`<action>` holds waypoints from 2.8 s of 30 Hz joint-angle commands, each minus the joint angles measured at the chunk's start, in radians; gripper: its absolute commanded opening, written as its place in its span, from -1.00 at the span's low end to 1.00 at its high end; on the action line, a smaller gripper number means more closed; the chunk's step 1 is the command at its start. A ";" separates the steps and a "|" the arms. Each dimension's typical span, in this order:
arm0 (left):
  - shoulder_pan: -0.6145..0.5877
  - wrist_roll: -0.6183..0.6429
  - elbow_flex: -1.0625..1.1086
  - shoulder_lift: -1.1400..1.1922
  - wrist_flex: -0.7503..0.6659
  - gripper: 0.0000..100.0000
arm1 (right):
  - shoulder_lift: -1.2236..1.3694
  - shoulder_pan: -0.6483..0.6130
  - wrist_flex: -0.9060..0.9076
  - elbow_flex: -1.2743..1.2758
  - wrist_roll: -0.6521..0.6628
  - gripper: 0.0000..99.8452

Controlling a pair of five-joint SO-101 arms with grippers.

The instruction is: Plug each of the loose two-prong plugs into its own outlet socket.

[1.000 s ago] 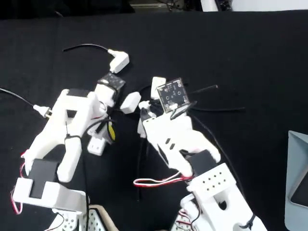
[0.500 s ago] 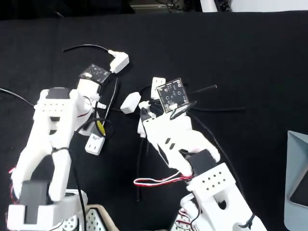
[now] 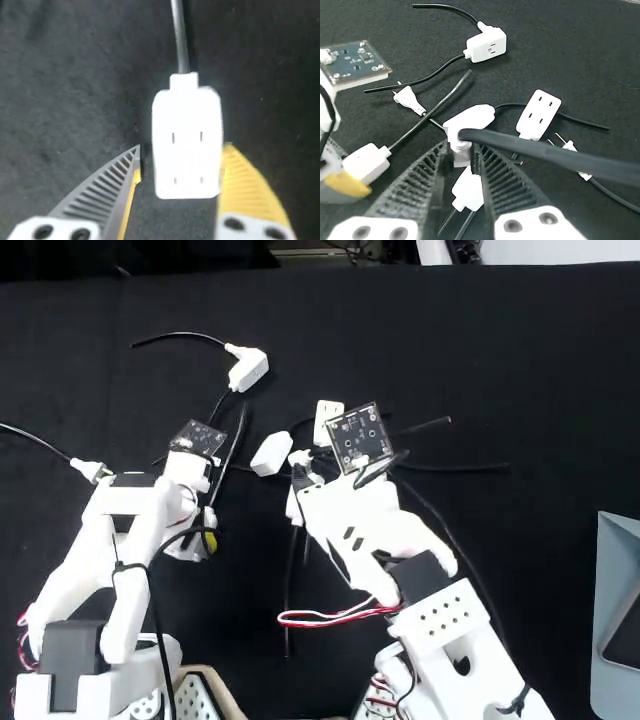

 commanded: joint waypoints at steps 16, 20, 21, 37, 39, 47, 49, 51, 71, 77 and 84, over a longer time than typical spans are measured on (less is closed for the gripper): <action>0.084 -0.230 -0.008 -0.049 -0.218 -0.38 | -0.012 -0.012 -0.002 -0.013 0.032 -0.97; 0.081 -0.166 -0.018 -0.051 -0.193 -0.36 | -0.012 -0.012 -0.002 -0.013 0.031 -0.97; 0.081 -0.160 -0.028 -0.051 -0.176 -0.36 | -0.012 -0.012 -0.002 -0.013 0.031 -0.97; -0.200 0.184 -0.134 -0.400 0.104 -0.36 | -0.010 -0.087 -0.003 -0.048 0.031 -0.97; -0.268 0.284 -0.101 -0.459 0.126 -0.36 | -0.010 -0.137 -0.003 -0.053 0.031 -0.97; -0.423 0.434 0.165 -0.631 0.032 -0.36 | 0.048 -0.290 -0.003 -0.105 0.081 -0.97; -0.467 0.457 0.199 -0.652 -0.002 -0.36 | 0.114 -0.313 -0.003 -0.140 0.091 -0.97; -0.504 0.479 0.223 -0.664 -0.028 -0.36 | 0.197 -0.324 -0.005 -0.191 0.092 -0.97; -0.544 0.502 0.295 -0.666 -0.137 -0.36 | 0.753 -0.408 -0.396 -0.236 0.207 -0.98; -0.544 0.502 0.295 -0.666 -0.137 -0.36 | 0.831 -0.402 -0.397 -0.265 0.207 -0.98; -0.544 0.502 0.295 -0.666 -0.137 -0.36 | 0.840 -0.402 -0.397 -0.277 0.207 -0.98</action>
